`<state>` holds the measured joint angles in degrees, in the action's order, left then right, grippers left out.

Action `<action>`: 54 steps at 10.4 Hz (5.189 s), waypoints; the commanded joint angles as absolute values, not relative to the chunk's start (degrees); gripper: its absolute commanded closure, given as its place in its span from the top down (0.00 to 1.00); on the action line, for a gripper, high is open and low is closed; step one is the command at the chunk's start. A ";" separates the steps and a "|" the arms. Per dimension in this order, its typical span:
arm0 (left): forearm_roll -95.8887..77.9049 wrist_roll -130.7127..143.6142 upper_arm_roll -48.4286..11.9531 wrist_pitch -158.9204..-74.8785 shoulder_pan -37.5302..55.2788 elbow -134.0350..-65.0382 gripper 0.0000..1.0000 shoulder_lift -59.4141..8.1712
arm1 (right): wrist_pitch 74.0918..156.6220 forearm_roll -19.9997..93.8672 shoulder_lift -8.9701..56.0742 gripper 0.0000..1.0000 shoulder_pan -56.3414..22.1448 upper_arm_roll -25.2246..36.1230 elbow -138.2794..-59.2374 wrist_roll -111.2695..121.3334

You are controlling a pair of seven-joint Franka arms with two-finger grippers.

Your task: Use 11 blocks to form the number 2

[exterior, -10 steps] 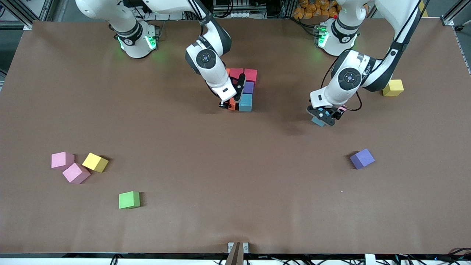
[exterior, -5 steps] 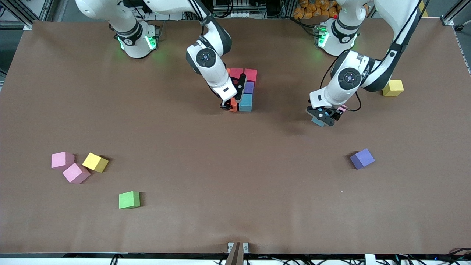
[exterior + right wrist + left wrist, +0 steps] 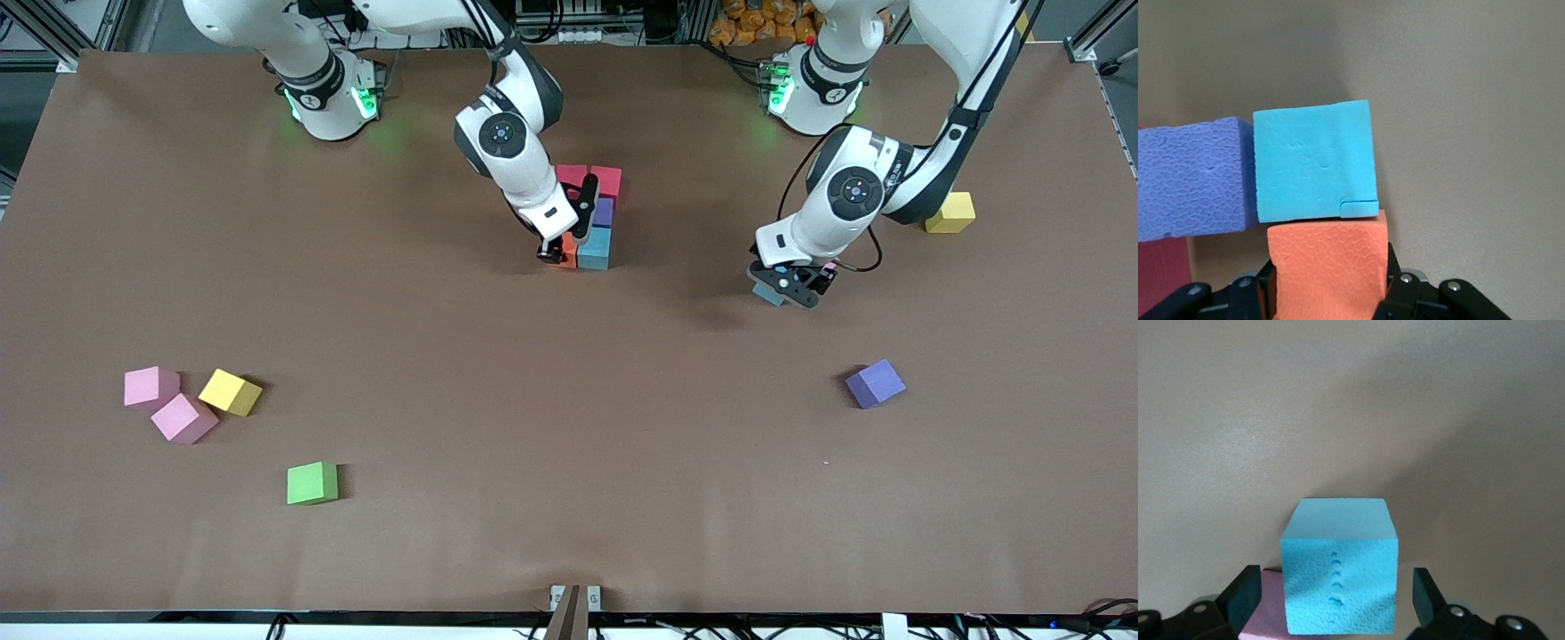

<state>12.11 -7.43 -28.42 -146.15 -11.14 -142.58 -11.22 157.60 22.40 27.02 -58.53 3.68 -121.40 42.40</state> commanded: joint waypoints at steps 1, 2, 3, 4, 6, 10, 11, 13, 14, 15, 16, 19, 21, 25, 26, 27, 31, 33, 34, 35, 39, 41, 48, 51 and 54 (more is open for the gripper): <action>11.95 -7.29 -28.48 -147.30 -11.43 -143.26 1.00 -10.99 | 159.08 23.47 27.86 0.19 -59.77 4.22 -121.38 43.68; 11.95 -7.21 -28.56 -147.30 -11.34 -143.26 1.00 -11.07 | 159.34 23.47 28.04 0.19 -60.03 4.22 -121.38 43.68; 11.95 -7.29 -28.48 -147.30 -11.34 -143.26 1.00 -11.16 | 159.87 23.55 28.30 0.25 -60.03 4.22 -121.38 43.68; 11.95 -7.29 -28.56 -147.30 -11.42 -143.26 1.00 -11.42 | 159.87 23.64 28.30 0.44 -60.03 4.13 -121.38 42.90; 11.95 -7.29 -28.48 -147.30 -11.34 -143.17 1.00 -11.86 | 159.87 23.82 28.30 1.00 -60.12 4.13 -121.38 42.63; 11.95 -7.21 -28.48 -147.92 -11.34 -143.00 0.71 -12.39 | 159.35 23.82 27.86 1.00 -60.03 4.13 -120.85 42.28; 11.95 -7.29 -28.56 -147.83 -11.34 -143.00 0.59 -12.31 | 159.00 23.82 26.99 1.00 -60.03 4.13 -120.94 41.49; 11.95 -7.47 -28.56 -147.83 -11.34 -142.82 0.45 -11.95 | 154.10 23.82 23.75 1.00 -59.59 4.31 -120.94 41.66; 11.87 -7.30 -28.56 -147.83 -11.16 -142.56 0.42 -11.87 | 152.07 23.73 22.16 1.00 -59.24 4.48 -120.94 42.01; 11.87 -7.21 -28.56 -147.83 -11.16 -142.38 0.42 -11.78 | 149.70 23.73 20.50 1.00 -58.80 4.66 -120.94 41.92; 11.87 -7.38 -28.56 -147.57 -10.73 -142.12 0.42 -10.99 | 147.24 23.73 18.74 1.00 -58.02 5.53 -120.94 41.75; 11.34 -7.65 -29.09 -145.73 -9.59 -139.58 0.42 -10.02 | 133.64 23.73 13.28 1.00 -52.93 13.06 -119.10 41.66; 10.38 -5.21 -29.27 -142.75 -6.09 -135.55 0.42 -10.02 | 128.60 21.81 14.15 1.00 -49.94 20.53 -114.02 42.36; 0.10 11.11 -29.09 -132.38 5.33 -124.30 0.42 -10.90 | 126.74 13.97 17.31 1.00 -33.09 21.80 -108.81 43.06; -0.09 18.12 -29.09 -131.06 7.71 -122.36 0.42 -11.07 | 126.30 14.06 17.40 1.00 -28.87 21.80 -108.81 45.15; -0.09 26.20 -29.09 -130.35 10.34 -121.04 0.42 -11.34 | 126.12 14.06 17.66 1.00 -25.78 21.80 -108.90 50.66; -4.13 55.80 -28.22 -130.17 22.30 -112.71 0.41 -15.89 | 126.91 16.16 23.19 1.00 -13.65 21.36 -108.29 73.32; -4.04 73.04 -28.21 -130.17 26.44 -107.52 0.41 -19.23 | 127.00 19.51 28.27 1.00 -12.05 21.62 -104.00 80.13; -3.96 80.26 -28.21 -130.43 27.50 -105.75 0.41 -20.99 | 126.91 19.60 31.35 1.00 -10.91 21.62 -101.02 83.98; -3.96 87.29 -28.21 -130.78 28.64 -104.43 0.41 -22.75 | 127.00 19.95 33.46 1.00 -10.81 21.53 -98.99 87.94; -1.16 113.95 -27.86 -135.87 31.90 -101.87 0.42 -27.33 | 129.46 20.30 37.61 1.00 -9.23 21.45 -96.77 93.08; 0.26 123.61 -27.17 -135.97 33.39 -98.72 0.41 -30.31 | 129.55 20.65 37.88 1.00 -8.62 21.45 -97.12 93.08; 6.06 141.67 -24.79 -137.99 37.09 -95.36 0.41 -35.85 | 130.60 24.26 38.50 1.00 -8.35 21.45 -99.67 93.08; 9.05 145.80 -24.52 -138.78 38.23 -95.45 0.41 -37.17 | 130.87 24.26 39.02 1.00 -8.35 21.45 -99.67 93.16; 9.14 147.65 -24.52 -139.66 38.67 -95.54 0.41 -37.97 | 130.78 24.26 39.02 0.69 -8.35 21.36 -99.67 93.95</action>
<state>7.67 145.39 -25.13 -139.04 37.85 -96.67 -37.14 130.12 22.94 39.14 -9.42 22.29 -99.55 91.68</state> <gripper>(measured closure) 0.432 0.123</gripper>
